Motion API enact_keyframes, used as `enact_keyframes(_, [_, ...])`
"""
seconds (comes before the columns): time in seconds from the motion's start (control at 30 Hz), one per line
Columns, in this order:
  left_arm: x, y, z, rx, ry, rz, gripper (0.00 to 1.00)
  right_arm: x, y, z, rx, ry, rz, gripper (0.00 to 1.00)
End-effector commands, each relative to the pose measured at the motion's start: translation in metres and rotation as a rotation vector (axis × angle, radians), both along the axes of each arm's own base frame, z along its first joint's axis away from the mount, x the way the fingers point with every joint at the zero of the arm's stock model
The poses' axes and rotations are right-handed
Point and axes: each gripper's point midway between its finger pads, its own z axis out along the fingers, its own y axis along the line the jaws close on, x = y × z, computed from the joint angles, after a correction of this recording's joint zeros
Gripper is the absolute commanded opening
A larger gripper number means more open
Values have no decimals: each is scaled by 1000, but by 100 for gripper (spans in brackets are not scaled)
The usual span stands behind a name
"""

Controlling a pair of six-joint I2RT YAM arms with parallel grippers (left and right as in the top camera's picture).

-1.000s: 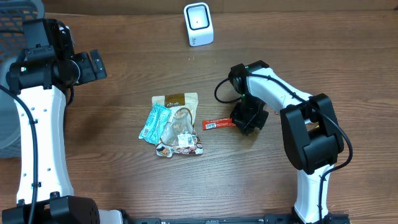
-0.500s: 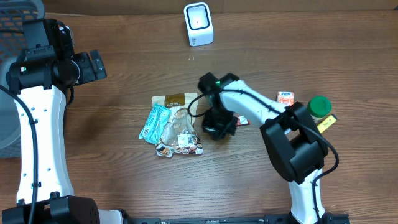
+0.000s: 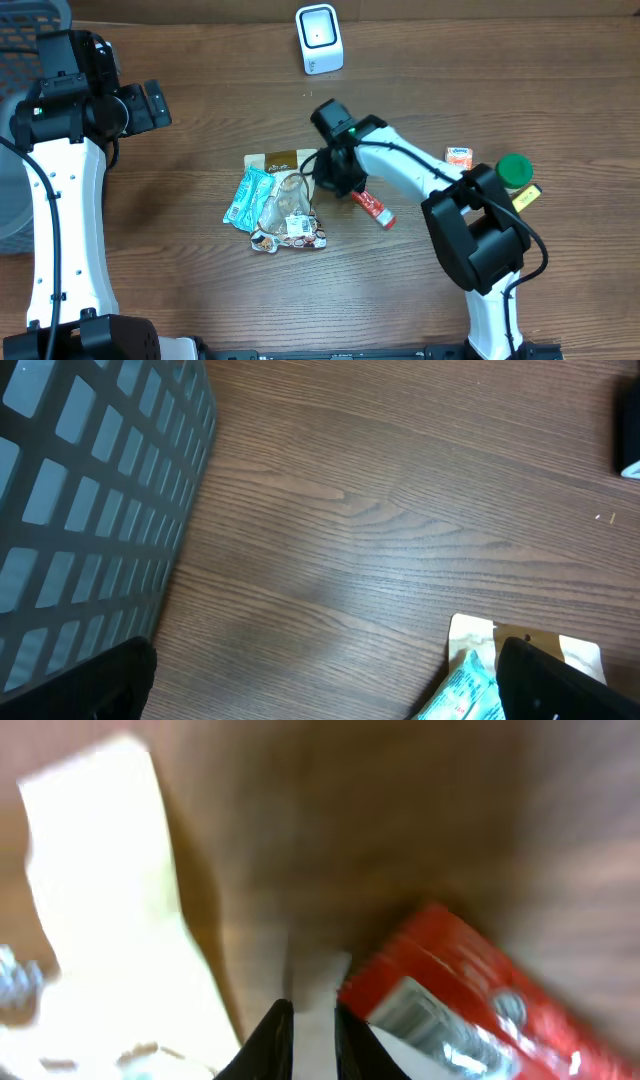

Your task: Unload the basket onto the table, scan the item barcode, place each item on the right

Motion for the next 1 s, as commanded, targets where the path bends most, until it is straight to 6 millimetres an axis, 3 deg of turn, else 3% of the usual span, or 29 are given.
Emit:
enact_keyframes(0.0, [4, -3, 2, -12, -9, -1, 100, 23, -29, -5, -49, -36, -59, 16])
enact_keyframes(0.1, [4, -3, 2, -12, -9, -1, 100, 29, -29, 6, 58, -10, 6, 16])
enact_keyframes(0.23, [4, -3, 2, -12, -9, -1, 100, 20, -6, 48, 356, 62, 192, 21])
enact_keyframes(0.4, [4, -3, 2, -12, -9, -1, 100, 6, -30, 72, 310, 147, 189, 25])
enact_keyframes(0.67, [4, -3, 2, -12, -9, -1, 99, -42, -78, 62, 8, 322, 179, 31])
enact_keyframes(0.97, [4, -3, 2, -12, -9, -1, 100, -78, -63, 59, -54, 403, 253, 35])
